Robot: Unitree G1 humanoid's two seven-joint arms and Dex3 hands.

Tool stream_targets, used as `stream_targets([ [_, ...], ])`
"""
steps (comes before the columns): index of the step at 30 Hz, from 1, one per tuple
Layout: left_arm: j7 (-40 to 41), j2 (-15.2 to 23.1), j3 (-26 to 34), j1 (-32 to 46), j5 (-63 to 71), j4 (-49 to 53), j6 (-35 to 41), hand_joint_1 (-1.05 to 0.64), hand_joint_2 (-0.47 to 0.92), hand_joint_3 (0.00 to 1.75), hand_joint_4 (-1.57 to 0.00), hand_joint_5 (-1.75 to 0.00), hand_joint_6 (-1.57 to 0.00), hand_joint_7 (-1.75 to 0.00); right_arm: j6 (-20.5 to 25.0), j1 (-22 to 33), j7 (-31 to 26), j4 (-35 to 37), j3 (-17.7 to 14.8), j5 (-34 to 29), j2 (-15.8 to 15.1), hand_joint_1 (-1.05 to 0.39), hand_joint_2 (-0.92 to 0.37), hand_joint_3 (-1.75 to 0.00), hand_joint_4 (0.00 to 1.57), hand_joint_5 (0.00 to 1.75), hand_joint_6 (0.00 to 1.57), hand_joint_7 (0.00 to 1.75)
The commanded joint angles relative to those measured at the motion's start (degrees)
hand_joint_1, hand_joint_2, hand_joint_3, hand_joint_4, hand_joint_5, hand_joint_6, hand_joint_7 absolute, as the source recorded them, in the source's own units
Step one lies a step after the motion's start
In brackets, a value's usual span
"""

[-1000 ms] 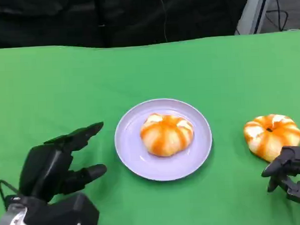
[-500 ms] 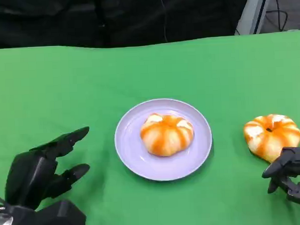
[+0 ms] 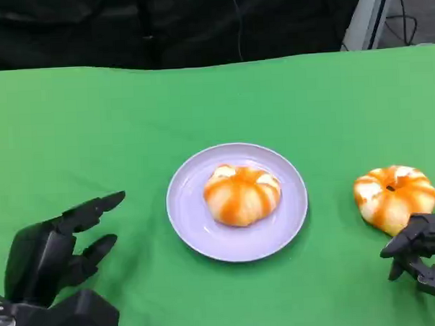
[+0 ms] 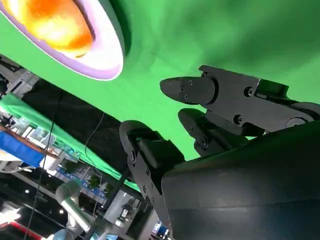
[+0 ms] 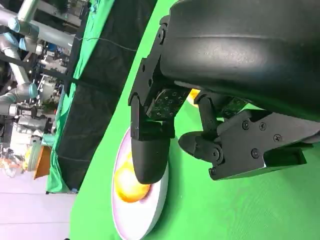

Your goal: Grasp the bread from the table and place it into the plate.

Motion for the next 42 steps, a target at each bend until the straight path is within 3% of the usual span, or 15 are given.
stream_targets([
  [1,1.7,0.5,0.7,-0.6,-0.2,0.9,-0.3,-0.01,0.92,0.41,-0.87,-0.02,-0.81,-0.03,0.6,-0.4,0.5,0.0,-0.6,0.7,-1.2,0.08,-0.85,-0.59,0.87,1.39,0.95,0.92],
  [9,2.9,0.7,1.0,-1.0,-0.1,1.9,-0.1,0.02,0.92,0.43,-0.93,-0.03,-0.89,-0.04,0.3,-0.5,0.9,0.0,-0.7,0.8,-1.2,0.10,-0.85,-0.59,0.86,1.40,0.95,0.93],
  [14,5.1,0.4,1.1,-1.6,0.3,3.1,0.2,0.00,0.92,0.44,-1.14,-0.17,-1.09,-0.11,0.3,-0.7,0.8,0.3,-0.8,0.7,-1.2,0.10,-0.85,-0.59,0.87,1.40,0.95,0.93],
  [17,6.4,0.4,0.8,-2.0,0.6,4.0,-0.1,-0.02,0.92,0.45,-0.78,-1.05,-1.15,-0.16,0.2,-0.7,0.8,0.3,-0.8,0.7,-1.3,0.10,-0.86,-0.59,0.86,1.40,0.95,0.93],
  [18,6.7,0.4,0.8,-2.1,0.6,4.3,-0.3,-0.03,0.92,0.46,-0.68,-1.27,-1.08,-0.35,0.1,-0.7,0.6,0.4,-0.7,0.5,-1.3,0.09,-0.86,-0.58,0.86,1.40,0.95,0.93],
  [20,7.1,0.3,0.8,-2.2,0.6,4.5,0.1,-0.04,0.92,0.46,-0.62,-1.44,-0.86,-0.83,-0.1,-0.7,0.5,0.4,-0.8,0.5,-1.3,0.09,-0.86,-0.58,0.87,1.40,0.95,0.93],
  [24,7.8,0.4,0.7,-2.5,0.7,5.1,0.2,-0.05,0.92,0.47,-0.60,-1.54,-0.74,-1.13,-0.3,-0.8,0.3,0.7,-0.8,0.3,-1.4,0.08,-0.86,-0.58,0.88,1.39,0.95,0.92],
  [42,8.2,0.2,0.5,-2.5,0.4,5.2,-0.3,-0.07,0.92,0.46,-0.59,-1.66,-0.67,-1.32,0.1,-0.9,0.8,0.6,-0.8,0.9,-1.1,0.09,-0.88,-0.54,0.88,1.38,0.96,0.92],
])
